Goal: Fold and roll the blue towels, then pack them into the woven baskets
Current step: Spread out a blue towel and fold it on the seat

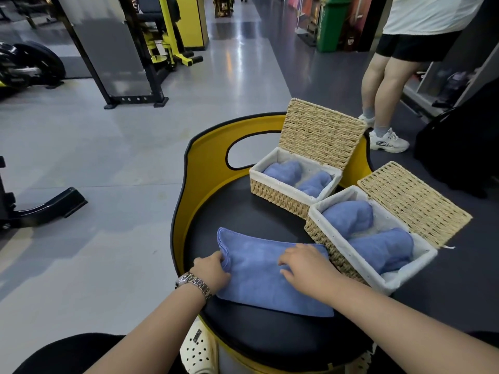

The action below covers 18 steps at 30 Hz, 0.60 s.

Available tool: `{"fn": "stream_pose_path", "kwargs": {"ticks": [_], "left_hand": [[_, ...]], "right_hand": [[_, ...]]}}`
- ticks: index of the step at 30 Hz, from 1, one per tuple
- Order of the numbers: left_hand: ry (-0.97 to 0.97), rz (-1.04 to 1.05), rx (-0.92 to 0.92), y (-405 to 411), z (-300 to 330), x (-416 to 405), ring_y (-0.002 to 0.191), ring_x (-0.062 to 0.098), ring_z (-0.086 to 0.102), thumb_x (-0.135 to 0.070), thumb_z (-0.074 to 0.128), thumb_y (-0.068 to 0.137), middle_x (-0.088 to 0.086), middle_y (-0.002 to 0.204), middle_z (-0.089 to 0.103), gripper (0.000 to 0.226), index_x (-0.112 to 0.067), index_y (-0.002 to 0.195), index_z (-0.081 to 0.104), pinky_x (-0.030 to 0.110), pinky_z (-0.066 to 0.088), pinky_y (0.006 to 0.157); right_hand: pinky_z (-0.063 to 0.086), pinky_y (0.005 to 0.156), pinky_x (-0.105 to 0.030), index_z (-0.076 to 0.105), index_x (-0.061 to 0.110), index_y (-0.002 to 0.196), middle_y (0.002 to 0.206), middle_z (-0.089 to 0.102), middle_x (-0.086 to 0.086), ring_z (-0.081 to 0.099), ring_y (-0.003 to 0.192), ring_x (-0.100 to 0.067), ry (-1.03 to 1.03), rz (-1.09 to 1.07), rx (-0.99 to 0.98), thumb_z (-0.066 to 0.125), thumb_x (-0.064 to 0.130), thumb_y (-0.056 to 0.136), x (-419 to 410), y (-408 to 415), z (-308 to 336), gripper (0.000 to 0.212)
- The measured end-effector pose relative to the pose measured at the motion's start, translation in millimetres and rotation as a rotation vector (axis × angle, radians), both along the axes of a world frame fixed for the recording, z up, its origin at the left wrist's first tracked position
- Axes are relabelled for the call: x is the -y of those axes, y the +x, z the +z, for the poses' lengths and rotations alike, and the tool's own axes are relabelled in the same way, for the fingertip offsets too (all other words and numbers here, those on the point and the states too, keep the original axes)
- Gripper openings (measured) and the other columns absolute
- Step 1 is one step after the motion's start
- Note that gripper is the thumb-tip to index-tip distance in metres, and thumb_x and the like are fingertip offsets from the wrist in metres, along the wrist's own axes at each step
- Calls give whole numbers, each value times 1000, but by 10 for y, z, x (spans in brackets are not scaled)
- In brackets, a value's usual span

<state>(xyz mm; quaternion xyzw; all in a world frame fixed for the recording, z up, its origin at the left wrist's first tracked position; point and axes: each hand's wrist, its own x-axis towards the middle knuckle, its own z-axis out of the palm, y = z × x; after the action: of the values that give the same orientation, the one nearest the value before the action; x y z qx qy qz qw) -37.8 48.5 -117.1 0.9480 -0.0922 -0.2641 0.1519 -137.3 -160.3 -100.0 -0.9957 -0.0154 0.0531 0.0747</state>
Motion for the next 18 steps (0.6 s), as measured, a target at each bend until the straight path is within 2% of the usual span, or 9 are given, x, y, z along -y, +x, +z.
{"fn": "stream_pose_path", "kwargs": {"ticks": [2, 4, 6, 8, 11, 13, 15, 16, 18], "left_hand": [[-90, -1, 15, 19, 6, 4, 85, 21, 62, -23, 53, 80, 1, 93, 60, 7, -23, 87, 50, 23, 42, 59], [-129, -34, 131, -19, 92, 54, 77, 19, 60, -18, 52, 82, 1, 91, 61, 10, -20, 92, 53, 23, 41, 56], [-166, -156, 313, -148, 215, 166, 75, 21, 58, -17, 53, 83, 2, 98, 55, 15, -19, 98, 54, 29, 46, 61], [-313, -324, 432, -337, 275, 335, 80, 25, 58, -17, 56, 80, 2, 102, 52, 15, -18, 94, 54, 37, 49, 69], [-526, -576, 463, -618, 251, 611, 87, 24, 56, -12, 55, 76, 4, 100, 56, 16, -13, 92, 57, 42, 49, 75], [-593, -757, 407, -776, 213, 746, 99, 19, 52, -13, 56, 79, 3, 110, 55, 24, -13, 103, 56, 31, 46, 88], [-611, -891, 317, -870, 162, 801, 110, 15, 48, -13, 58, 81, 2, 123, 52, 36, -12, 117, 52, 18, 37, 96], [-605, -903, 307, -883, 141, 804, 112, 14, 47, -12, 55, 82, 2, 126, 52, 38, -12, 120, 51, 17, 35, 95], [-584, -840, 390, -823, 100, 782, 110, 16, 51, -11, 44, 83, 2, 124, 55, 37, -12, 119, 54, 25, 44, 90]], "right_hand": [[38, 90, -32, 66, 22, 102, 108, 66, 4, 53, 108, -22, 19, -16, -13, 47, 32, 92, 16, -7, -3, 24], [39, 88, -28, 66, 23, 105, 108, 68, 6, 57, 106, -18, 126, -74, -10, 50, 33, 93, 13, -11, 17, 23], [39, 77, -21, 67, 18, 101, 99, 70, 5, 61, 93, -13, 360, -191, -11, 54, 33, 92, -11, -9, 55, 21], [41, 72, -27, 66, 13, 86, 82, 68, 0, 60, 77, -15, 572, -327, -4, 55, 39, 92, -28, 10, 115, 29], [43, 70, -33, 56, 17, 67, 64, 57, 2, 53, 66, -17, 738, -522, 12, 53, 56, 87, 23, 21, 185, 43], [45, 73, -30, 61, 17, 81, 75, 62, 0, 59, 76, -19, 694, -572, 9, 62, 46, 84, 105, -10, 213, 29], [42, 74, -27, 61, 9, 103, 95, 65, -9, 61, 93, -26, 606, -565, -38, 63, 23, 86, 219, -53, 184, 21], [41, 74, -27, 59, 6, 108, 101, 64, -12, 60, 98, -29, 574, -563, -53, 60, 15, 86, 279, -78, 156, 23], [42, 76, -30, 53, 3, 113, 105, 61, -15, 59, 100, -32, 501, -578, -37, 57, 11, 87, 366, -118, 90, 27]]}}
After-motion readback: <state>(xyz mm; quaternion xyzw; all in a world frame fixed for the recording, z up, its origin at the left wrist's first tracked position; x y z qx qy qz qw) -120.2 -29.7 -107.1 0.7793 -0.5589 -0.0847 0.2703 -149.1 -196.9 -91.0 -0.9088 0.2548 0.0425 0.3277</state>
